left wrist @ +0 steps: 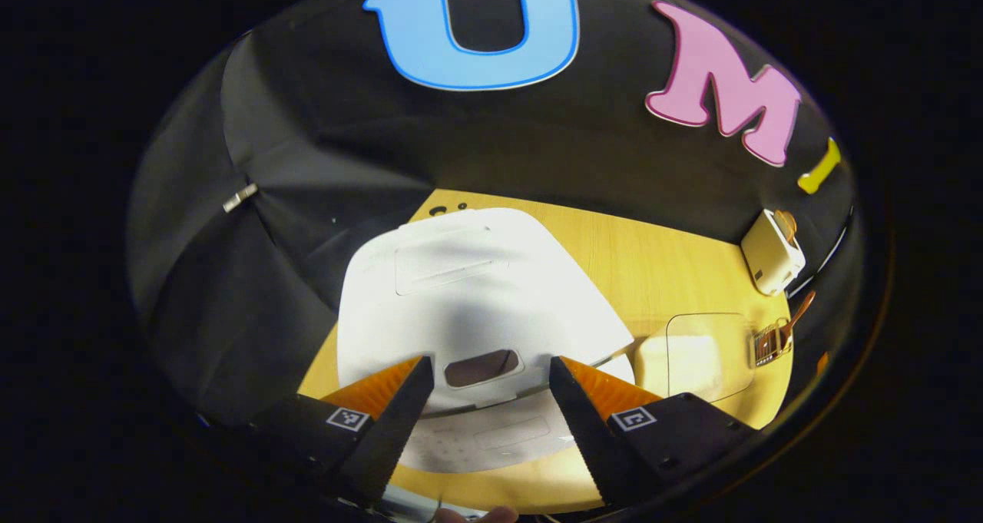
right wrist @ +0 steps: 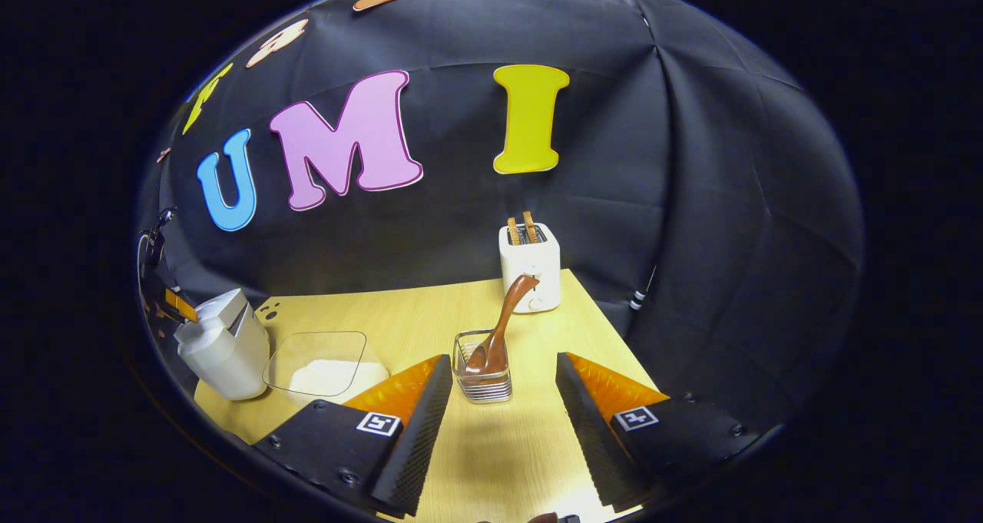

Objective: Close the left gripper, press the button to open the rice cooker; take a wooden spoon from the chopstick holder with the right hand, scoop a spoonful of rice and pour it into the rice cooker, then put the wooden spoon back into the chopstick holder.

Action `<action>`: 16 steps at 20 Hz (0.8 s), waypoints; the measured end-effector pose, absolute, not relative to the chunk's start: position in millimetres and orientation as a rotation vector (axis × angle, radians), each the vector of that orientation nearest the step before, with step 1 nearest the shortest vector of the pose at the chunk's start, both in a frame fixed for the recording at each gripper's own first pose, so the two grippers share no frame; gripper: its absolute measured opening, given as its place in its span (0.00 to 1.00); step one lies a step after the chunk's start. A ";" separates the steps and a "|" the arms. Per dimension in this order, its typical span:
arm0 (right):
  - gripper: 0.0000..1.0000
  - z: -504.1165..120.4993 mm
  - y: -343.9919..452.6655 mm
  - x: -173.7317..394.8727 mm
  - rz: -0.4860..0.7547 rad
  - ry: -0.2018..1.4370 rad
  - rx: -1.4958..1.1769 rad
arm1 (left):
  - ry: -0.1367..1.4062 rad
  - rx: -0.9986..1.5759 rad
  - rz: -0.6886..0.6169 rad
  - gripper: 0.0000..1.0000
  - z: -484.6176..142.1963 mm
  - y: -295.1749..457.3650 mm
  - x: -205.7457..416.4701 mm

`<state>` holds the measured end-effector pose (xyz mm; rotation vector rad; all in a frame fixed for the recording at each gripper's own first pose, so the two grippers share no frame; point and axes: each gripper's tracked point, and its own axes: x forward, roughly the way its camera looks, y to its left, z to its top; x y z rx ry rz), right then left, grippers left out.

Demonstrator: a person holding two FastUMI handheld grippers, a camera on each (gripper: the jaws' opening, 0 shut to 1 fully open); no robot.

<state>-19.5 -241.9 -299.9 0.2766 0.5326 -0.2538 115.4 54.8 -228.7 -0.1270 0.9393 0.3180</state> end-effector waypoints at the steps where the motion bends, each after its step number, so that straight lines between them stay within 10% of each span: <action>1: 0.85 -301.0 -243.9 -21.9 -0.258 0.537 0.281 | 0.940 -0.137 0.341 0.99 -231.2 62.5 118.0; 16: 0.85 -319.7 -241.0 -9.0 -0.249 0.571 0.300 | 1.132 -0.114 0.273 1.00 -251.6 68.6 124.0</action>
